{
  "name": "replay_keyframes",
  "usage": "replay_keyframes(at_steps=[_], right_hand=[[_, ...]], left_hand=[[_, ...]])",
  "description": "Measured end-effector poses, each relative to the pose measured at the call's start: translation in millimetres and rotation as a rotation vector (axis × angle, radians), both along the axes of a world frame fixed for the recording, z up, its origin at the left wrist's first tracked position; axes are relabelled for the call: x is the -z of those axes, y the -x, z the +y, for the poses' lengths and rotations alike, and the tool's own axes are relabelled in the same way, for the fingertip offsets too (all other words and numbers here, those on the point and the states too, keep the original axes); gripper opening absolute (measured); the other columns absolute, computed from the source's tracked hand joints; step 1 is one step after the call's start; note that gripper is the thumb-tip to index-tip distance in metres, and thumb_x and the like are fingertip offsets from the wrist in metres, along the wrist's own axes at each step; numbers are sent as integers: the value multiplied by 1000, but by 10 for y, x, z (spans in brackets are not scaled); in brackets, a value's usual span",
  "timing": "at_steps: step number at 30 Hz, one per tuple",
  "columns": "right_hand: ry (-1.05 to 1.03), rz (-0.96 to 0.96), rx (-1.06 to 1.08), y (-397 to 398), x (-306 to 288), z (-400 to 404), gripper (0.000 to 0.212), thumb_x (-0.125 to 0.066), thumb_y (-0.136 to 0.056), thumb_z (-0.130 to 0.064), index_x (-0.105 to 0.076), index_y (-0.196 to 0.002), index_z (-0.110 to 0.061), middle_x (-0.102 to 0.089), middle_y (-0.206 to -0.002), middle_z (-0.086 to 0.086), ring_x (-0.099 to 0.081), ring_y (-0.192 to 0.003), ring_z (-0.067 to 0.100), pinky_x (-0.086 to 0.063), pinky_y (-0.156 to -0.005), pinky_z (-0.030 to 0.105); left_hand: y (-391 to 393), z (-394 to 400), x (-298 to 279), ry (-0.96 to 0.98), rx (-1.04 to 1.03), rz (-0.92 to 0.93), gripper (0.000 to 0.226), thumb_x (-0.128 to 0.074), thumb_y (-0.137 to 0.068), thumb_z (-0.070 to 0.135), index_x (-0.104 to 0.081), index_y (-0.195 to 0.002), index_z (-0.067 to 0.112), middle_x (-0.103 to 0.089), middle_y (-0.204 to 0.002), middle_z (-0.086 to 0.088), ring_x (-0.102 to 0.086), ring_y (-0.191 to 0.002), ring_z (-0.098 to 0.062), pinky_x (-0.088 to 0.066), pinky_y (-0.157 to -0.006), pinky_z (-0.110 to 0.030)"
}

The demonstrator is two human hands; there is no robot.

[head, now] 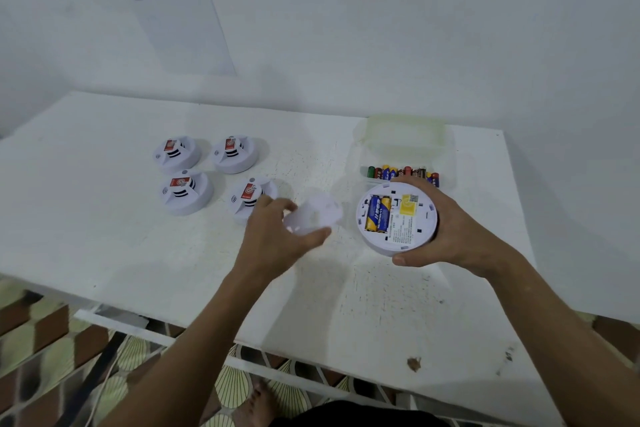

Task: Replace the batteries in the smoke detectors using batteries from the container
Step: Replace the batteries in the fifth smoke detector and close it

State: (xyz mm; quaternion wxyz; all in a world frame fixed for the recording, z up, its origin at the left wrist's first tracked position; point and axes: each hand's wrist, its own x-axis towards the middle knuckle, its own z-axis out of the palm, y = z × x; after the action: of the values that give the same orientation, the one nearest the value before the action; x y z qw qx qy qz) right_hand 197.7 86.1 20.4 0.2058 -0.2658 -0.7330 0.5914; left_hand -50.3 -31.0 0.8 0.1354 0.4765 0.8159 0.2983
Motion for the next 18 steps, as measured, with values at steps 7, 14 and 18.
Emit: replay_keyframes(at_steps=[7,14,18], right_hand=[[23,48,-30,54,-45,-51,100,-91,-53,-1,-46,-139,-26,-63,-126,-7,-62,-116,15,-58,-84,30],[-22,57,-11,11,-71,-94,89,-89,-57,8,-50,-130,-26,-64,-119,-20,-61,-115,6,-54,-83,19],[-14,61,-3,-48,-54,-87,92,-90,-57,6,-49,-133,-24,-63,-122,-16,-60,-117,9,-55,-84,22]], left_hand=[[-360,136,-649,-157,311,-104,58,-82,-50,64,-58,-97,39,-47,-100,8,-52,-85,2,-42,-65,-9],[-531,268,-604,-35,440,-138,65,-87,-54,54,-62,-111,35,-45,-110,10,-53,-99,-2,-46,-75,-14],[-569,273,-620,-23,469,-198,65,-87,-56,52,-60,-113,38,-47,-115,12,-57,-99,-2,-53,-72,-17]])
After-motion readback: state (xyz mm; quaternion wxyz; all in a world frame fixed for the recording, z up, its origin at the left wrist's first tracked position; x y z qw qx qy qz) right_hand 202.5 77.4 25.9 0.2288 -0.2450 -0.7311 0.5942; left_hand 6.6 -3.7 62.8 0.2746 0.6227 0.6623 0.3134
